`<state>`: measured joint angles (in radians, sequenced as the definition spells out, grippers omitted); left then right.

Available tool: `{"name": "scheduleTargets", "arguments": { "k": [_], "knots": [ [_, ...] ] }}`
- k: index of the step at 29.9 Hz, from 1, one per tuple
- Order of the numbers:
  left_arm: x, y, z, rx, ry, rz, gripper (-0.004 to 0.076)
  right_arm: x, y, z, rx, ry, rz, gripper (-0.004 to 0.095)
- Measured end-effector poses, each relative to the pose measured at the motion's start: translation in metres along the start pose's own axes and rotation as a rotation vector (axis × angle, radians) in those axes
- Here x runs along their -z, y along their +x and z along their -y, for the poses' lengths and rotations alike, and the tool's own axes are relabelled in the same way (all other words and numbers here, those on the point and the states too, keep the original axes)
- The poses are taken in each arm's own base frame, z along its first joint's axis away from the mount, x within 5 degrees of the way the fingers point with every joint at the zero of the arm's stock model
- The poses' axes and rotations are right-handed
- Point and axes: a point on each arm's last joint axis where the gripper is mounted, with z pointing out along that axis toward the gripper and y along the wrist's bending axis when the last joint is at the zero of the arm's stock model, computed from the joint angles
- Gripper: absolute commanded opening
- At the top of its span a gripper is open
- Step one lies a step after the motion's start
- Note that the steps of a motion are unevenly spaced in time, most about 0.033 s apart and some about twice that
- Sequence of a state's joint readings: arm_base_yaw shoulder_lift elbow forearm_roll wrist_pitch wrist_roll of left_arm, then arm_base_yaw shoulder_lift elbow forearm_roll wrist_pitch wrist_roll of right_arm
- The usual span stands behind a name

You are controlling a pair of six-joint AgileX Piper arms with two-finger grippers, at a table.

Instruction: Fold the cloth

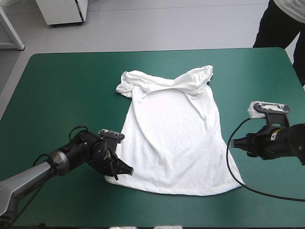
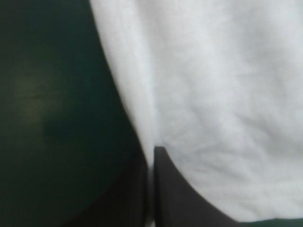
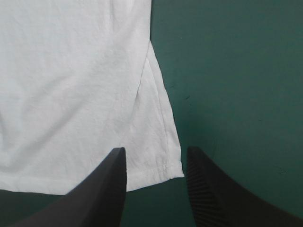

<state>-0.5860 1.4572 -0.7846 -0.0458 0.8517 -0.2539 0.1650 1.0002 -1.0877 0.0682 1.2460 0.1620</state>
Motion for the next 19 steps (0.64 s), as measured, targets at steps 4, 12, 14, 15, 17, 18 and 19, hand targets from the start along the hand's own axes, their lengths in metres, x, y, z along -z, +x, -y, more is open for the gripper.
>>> {"name": "scheduleTargets", "arguments": {
  "k": [4, 12, 14, 15, 17, 18, 19],
  "knots": [
    [0.0, 0.0, 0.0, 0.0, 0.0, 0.0, -0.001, -0.028, 0.009, 0.002, -0.004, 0.0, -0.094, 0.0391],
    [0.0, 0.0, 0.0, -0.013, 0.003, -0.001, -0.001, -0.074, 0.036, 0.01, -0.026, 0.017, -0.152, 0.0391],
    [0.0, 0.0, 0.0, -0.013, 0.004, -0.001, -0.001, -0.082, 0.043, 0.012, -0.029, 0.021, -0.168, 0.0391],
    [0.0, 0.0, 0.0, -0.014, 0.004, -0.001, -0.001, -0.085, 0.045, 0.013, -0.03, 0.023, -0.175, 0.0391],
    [0.0, 0.0, 0.0, -0.014, 0.004, -0.001, -0.001, -0.092, 0.051, 0.015, -0.033, 0.025, -0.182, 0.0391],
    [0.0, 0.0, 0.0, -0.015, 0.004, -0.001, -0.001, -0.096, 0.053, 0.015, -0.035, 0.025, -0.182, 0.0391],
    [0.0, 0.0, 0.0, -0.016, 0.004, -0.001, -0.001, -0.099, 0.055, 0.016, -0.036, 0.027, -0.187, 0.0391]
  ]
}}
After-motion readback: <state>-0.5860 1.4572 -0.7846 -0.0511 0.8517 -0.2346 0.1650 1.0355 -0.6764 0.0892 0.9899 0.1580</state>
